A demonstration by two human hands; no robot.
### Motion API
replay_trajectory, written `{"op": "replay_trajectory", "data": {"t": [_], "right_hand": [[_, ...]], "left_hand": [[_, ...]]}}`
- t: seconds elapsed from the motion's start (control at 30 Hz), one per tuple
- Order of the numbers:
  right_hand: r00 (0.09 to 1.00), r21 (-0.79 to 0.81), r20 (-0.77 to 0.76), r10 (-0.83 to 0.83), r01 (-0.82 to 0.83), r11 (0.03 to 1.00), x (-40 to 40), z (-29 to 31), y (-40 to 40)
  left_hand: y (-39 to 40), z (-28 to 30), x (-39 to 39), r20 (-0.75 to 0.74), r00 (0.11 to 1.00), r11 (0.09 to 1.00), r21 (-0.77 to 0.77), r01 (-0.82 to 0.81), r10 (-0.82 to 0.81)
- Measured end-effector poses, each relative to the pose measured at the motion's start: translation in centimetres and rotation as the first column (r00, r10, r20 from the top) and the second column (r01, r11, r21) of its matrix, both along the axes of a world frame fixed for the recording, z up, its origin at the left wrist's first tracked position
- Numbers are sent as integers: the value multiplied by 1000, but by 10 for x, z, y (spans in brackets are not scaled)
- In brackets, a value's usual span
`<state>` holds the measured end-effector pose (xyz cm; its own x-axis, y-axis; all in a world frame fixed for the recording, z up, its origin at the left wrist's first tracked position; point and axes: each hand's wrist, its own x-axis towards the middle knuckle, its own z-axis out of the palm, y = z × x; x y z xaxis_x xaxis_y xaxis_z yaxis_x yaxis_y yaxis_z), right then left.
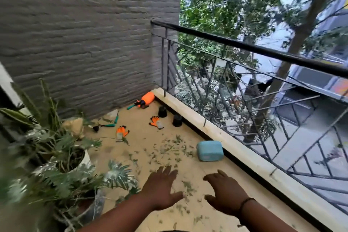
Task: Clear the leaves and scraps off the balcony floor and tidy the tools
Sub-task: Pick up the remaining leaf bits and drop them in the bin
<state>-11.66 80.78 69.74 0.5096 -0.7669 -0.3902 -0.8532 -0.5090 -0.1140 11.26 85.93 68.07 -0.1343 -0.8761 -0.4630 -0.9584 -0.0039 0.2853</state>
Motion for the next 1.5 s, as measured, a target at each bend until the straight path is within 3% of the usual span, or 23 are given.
{"op": "replay_trajectory", "data": {"t": [0.33,0.57,0.83,1.2,1.5], "right_hand": [[1000,-71,-12,9,-10,997,95,9,-56],[999,-65,-19,-29,28,997,112,4,-78],[998,-53,-34,54,-55,997,121,-7,-129],[970,9,-38,239,-239,971,123,-10,-253],[916,63,-125,381,-375,925,135,-16,-320]], "left_hand": [[-70,-1,98,99,994,998,-60,-34,40],[-92,-1,110,123,992,997,-72,-34,42],[-124,-3,111,133,989,998,-21,-60,62],[-204,6,105,234,942,970,-25,-241,240],[-209,15,111,177,883,898,-14,-440,435]]}}
